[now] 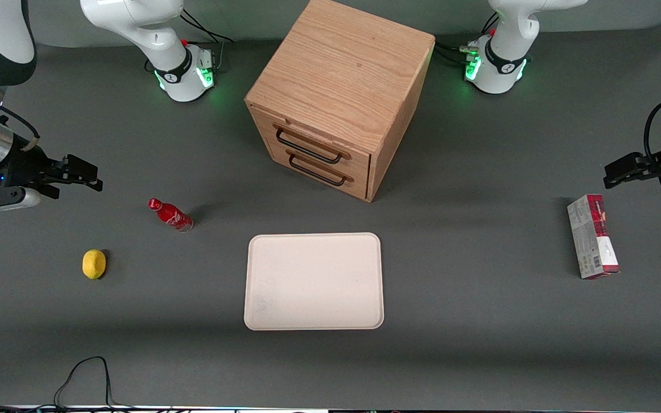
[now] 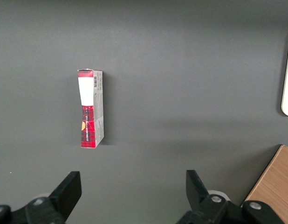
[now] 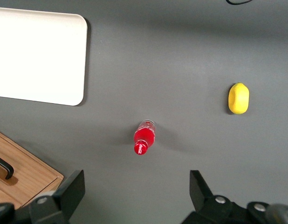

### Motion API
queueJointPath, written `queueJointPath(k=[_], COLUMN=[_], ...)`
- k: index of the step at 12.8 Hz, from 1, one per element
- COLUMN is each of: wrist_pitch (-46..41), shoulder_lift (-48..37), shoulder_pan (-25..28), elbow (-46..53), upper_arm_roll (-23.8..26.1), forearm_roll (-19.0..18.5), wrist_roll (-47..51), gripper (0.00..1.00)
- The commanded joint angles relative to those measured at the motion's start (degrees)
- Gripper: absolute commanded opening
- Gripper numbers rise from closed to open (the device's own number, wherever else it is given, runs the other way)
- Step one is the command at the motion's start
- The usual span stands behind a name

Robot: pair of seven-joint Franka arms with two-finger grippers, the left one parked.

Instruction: Open upper drawer

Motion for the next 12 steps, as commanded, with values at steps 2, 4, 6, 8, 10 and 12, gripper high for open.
queueJointPath(k=[2,4,6,8,10,12], wrist_pitch=[-3.2,-4.1,-5.3,-5.3,-5.3,-5.3], shoulder_lift=[1.1,1.1,1.1,1.9,2.3,3.1], shoulder_pan=[-0.6,-0.6,-0.5,-0.1,0.0,0.6], elbow=[3.0,3.1,3.6,3.7,3.8,3.9], upper_arm_roll=[0.2,0.2,0.3,0.3,0.7,0.9], forearm_roll=[0.1,0.0,0.0,-0.1,-1.0,-1.3], wrist_roll=[-0.4,-0.8,-0.4,-0.4,-0.4,-0.3], gripper=[1.00,1.00,1.00,1.00,1.00,1.00])
